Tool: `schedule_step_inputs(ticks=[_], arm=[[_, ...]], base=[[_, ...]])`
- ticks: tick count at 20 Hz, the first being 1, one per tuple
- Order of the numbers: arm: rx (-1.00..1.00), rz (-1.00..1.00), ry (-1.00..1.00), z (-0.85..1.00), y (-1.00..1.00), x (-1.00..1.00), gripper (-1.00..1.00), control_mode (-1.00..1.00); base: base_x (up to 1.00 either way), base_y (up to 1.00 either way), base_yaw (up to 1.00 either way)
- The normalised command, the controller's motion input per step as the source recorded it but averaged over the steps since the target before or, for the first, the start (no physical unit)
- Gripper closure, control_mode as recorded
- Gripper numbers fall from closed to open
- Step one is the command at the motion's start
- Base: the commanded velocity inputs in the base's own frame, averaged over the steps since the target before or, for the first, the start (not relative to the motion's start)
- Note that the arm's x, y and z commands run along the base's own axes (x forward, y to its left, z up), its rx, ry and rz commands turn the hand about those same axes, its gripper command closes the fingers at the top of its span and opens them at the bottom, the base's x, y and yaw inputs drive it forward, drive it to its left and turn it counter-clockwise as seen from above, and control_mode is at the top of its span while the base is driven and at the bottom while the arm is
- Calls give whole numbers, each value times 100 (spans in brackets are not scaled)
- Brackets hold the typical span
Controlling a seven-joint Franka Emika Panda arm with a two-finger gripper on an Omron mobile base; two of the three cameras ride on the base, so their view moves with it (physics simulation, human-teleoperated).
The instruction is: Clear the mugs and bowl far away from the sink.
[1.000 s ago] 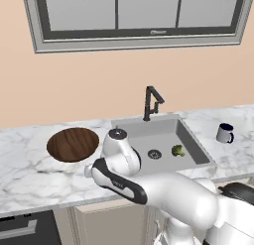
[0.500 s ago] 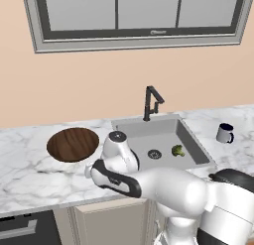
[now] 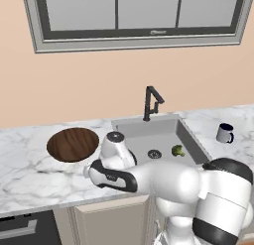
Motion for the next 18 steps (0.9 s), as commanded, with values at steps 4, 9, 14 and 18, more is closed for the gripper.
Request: schedule_step_inputs(ticks=[4,9,14,18], arm=[[0,0,0,-17,6,-41,100,-100],[0,1,3,-41,0,-49,100,-100],[2,1,-4,94,-18,-15,100,-100],[0,3,-14,100,-31,-52,100,-100]], base=[[0,0,0],[0,0,0],[0,0,0],[0,0,0]])
